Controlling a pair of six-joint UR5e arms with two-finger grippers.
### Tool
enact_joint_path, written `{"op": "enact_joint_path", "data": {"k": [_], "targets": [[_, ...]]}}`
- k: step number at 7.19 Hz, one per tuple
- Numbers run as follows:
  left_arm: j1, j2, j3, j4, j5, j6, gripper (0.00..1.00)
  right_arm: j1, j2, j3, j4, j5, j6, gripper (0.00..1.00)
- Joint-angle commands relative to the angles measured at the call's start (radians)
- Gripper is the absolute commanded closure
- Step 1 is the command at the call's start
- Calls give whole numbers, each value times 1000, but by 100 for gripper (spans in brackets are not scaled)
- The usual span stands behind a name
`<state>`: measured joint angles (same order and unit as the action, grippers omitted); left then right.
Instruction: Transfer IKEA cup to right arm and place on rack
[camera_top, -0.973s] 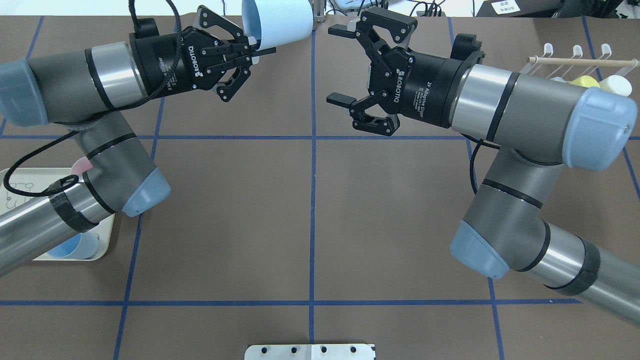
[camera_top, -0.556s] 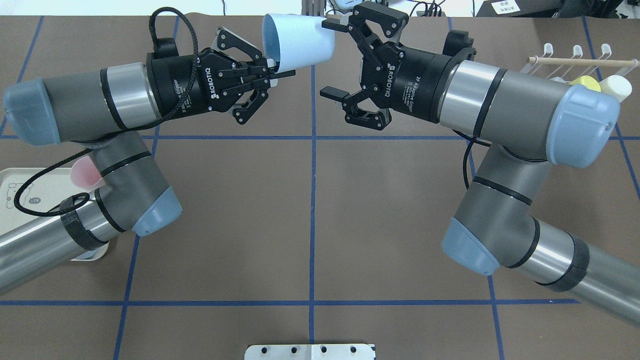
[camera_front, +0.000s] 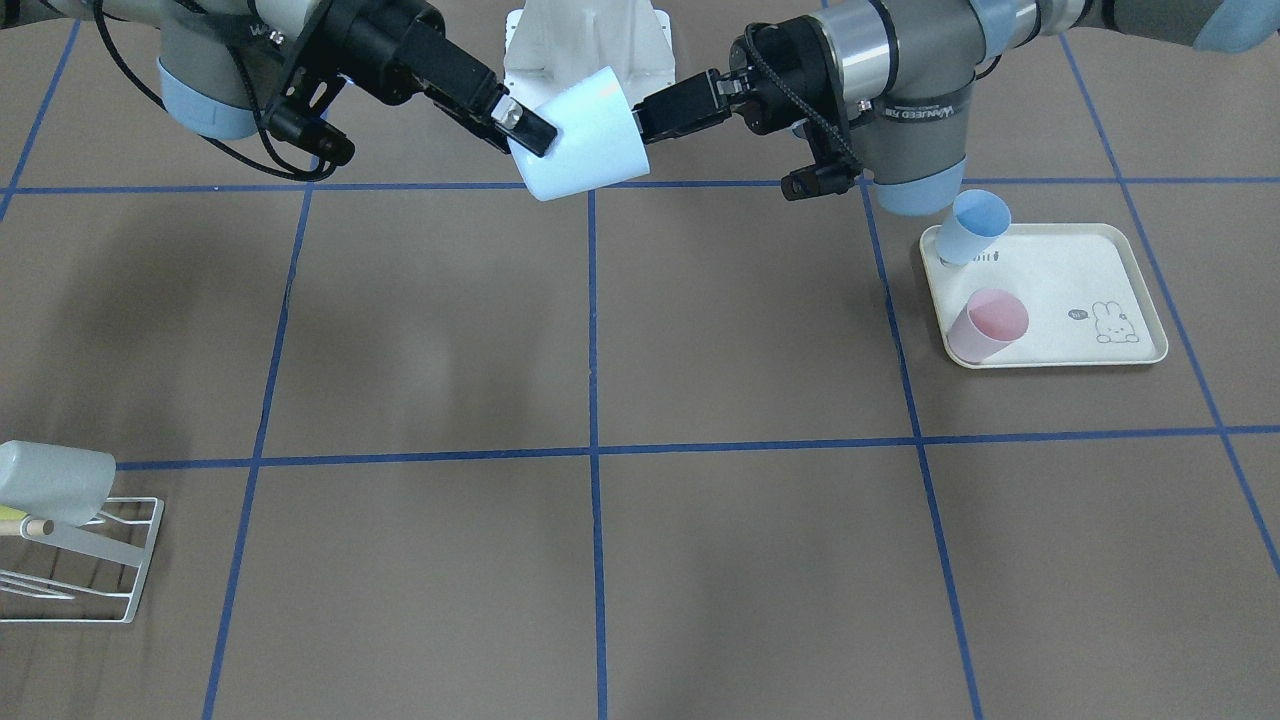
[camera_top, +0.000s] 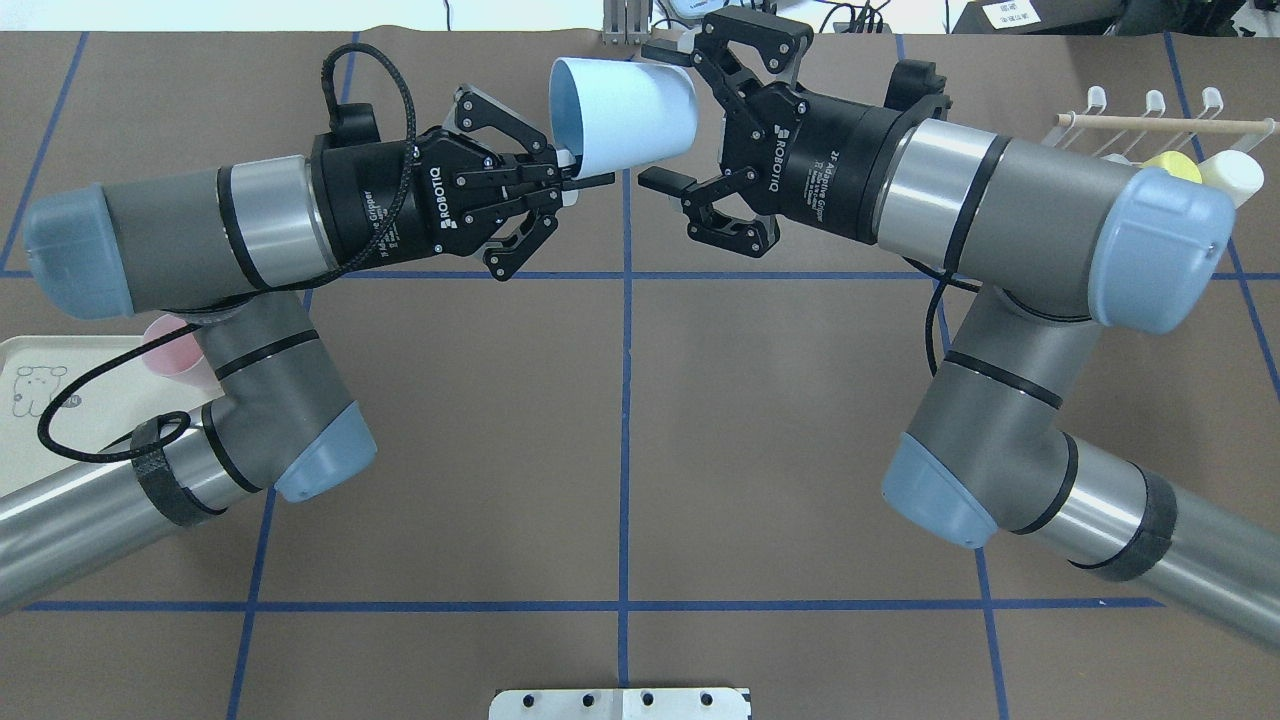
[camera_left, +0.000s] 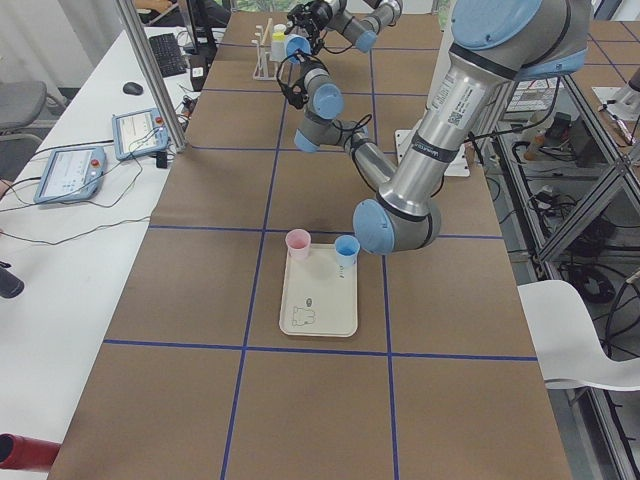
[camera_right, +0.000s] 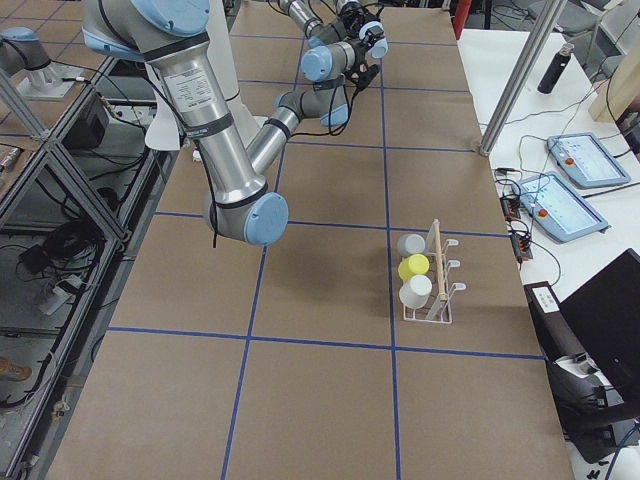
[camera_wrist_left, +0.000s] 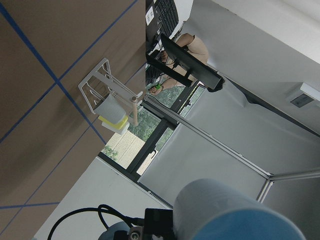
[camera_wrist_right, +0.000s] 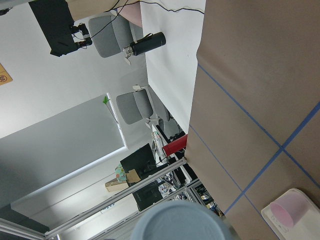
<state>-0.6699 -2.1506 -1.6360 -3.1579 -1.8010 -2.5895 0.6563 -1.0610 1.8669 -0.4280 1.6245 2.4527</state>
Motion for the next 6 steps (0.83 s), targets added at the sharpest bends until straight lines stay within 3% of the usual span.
{"op": "enact_joint_path", "data": {"k": [1,2,3,4,6], "targets": [[10,0,-4,-2,0,0,100,2,-1,0,0,0,0,35],[12,0,-8,-1,0,2,91,2,-1,3,-2,0,0,65],[12,2,-19,13,2,0,6,2,-1,5,-3,0,0,90],[6,11,-31,15,0,3,0,5,-2,8,-5,0,0,97],[-58,114,-56,12,-12,53,0,78,-36,8,-38,15,-43,97]]}}
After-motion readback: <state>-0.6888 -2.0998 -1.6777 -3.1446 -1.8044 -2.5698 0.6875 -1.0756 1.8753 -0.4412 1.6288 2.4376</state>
